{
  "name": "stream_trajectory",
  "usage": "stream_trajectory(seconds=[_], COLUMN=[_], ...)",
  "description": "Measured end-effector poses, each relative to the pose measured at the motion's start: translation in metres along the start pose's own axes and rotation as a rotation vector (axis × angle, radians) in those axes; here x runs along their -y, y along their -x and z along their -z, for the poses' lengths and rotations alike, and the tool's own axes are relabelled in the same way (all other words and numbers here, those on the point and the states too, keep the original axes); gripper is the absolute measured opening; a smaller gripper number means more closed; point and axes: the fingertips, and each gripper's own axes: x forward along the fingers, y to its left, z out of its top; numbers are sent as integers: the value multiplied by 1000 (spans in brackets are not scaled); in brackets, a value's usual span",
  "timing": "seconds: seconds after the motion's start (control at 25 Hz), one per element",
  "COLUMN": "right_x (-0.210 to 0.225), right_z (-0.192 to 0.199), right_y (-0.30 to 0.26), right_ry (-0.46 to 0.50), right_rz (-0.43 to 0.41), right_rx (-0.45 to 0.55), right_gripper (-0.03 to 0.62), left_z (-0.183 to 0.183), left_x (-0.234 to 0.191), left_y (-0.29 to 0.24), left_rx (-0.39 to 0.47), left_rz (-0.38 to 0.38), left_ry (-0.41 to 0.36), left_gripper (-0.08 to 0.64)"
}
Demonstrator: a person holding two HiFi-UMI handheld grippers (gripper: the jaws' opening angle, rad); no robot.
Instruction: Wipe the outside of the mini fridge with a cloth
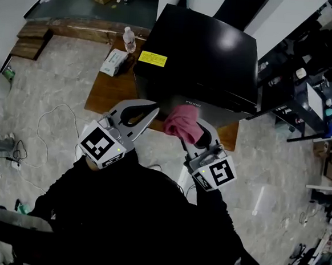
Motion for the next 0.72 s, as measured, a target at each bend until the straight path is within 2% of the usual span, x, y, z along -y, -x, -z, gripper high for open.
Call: stream_trajectory(seconds=[0.16, 0.28, 0.4, 0.52, 0.72], right_x=[21, 43, 64, 84, 133], right_z=[-32, -64, -84, -87, -81], right_y=[-27, -63, -108, -157, -216], right_ry=[74, 115, 168, 236, 325], right_rz=[-13, -6, 15, 25, 30], right_rx=[3, -40, -146, -287, -486], right_gripper=[84, 87, 87, 87, 87], left_z=[-30, -58, -74, -73, -71], left_x=[-43, -95, -151, -205, -262], left_y=[2, -1, -4, -8, -38], left_rx=[52, 95, 116, 123, 166], left_rz=[-20, -45, -51, -48, -26], left_ry=[-44, -64, -67, -77, -67], left_gripper=[3, 3, 3, 3, 3])
